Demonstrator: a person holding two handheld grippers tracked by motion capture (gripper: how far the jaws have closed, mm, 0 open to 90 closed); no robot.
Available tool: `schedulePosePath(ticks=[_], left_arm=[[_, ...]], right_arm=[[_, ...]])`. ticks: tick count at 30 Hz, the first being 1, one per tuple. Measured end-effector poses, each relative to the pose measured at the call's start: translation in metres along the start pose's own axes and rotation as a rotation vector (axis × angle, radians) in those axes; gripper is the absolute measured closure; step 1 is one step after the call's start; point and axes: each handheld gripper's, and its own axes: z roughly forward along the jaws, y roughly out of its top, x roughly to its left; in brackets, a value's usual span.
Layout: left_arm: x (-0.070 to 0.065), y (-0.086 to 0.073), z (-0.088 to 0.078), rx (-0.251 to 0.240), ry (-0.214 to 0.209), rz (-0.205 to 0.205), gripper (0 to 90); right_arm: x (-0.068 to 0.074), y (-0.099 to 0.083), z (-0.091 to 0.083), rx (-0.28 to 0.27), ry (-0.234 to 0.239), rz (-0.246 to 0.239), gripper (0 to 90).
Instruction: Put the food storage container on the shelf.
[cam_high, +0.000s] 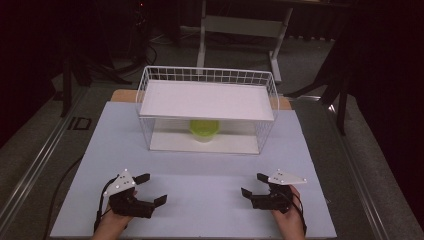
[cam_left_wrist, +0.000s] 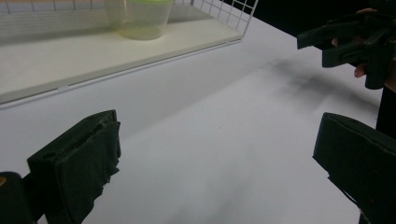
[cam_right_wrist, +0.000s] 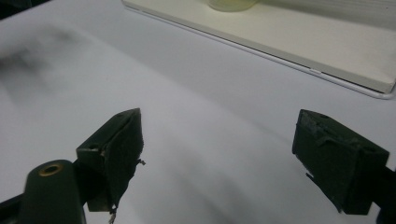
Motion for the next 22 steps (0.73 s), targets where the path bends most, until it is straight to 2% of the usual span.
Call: schedulePosePath(ticks=[3, 9, 22], left_arm=[[0.0003, 0.0011, 0.0006, -0.01, -0.002, 0.0, 1.5], [0.0039, -0.0001, -0.0007, -0.021, -0.006, -0.027, 1.5], [0.0031, 0.002, -0.0052, -0.038, 0.018, -0.014, 1.6]], right_arm=[[-0.0006, -0.0004, 0.0011, 0.002, -0.004, -0.006, 16.1], [-0.0058, -0.002, 0.001, -0.002, -0.01, 0.018, 16.1], [-0.009, -0.0026, 0.0008, -0.002, -0.014, 0.03, 16.2]])
